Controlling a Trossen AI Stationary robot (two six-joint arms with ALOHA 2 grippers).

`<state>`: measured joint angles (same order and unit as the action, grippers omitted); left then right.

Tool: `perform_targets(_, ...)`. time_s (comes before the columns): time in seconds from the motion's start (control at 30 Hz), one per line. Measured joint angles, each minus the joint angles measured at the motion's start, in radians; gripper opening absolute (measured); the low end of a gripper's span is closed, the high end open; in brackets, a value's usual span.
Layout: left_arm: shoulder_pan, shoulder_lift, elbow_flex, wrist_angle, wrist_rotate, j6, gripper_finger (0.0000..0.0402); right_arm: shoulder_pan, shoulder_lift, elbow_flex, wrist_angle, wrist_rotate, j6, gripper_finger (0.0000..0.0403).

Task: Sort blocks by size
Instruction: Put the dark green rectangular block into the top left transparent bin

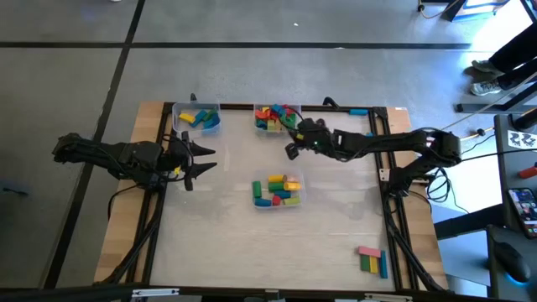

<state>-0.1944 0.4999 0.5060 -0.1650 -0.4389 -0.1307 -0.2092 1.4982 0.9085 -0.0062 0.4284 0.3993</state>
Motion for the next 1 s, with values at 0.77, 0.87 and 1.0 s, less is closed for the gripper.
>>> perform_targets(0.77,-0.001,-0.008,-0.001,-0.036,0.001,0.008,0.0198,-0.001,0.474,0.434,0.353,-0.214,-0.255,0.0068)
perform_targets(0.87,-0.002,-0.009,-0.001,-0.04,0.001,0.008,0.0198,-0.001,0.527,0.506,0.35,-0.215,-0.256,0.0068)
perform_targets(1.0,-0.002,-0.009,-0.001,-0.033,0.001,0.021,0.0198,-0.003,0.61,0.609,0.354,-0.221,-0.274,0.0068)
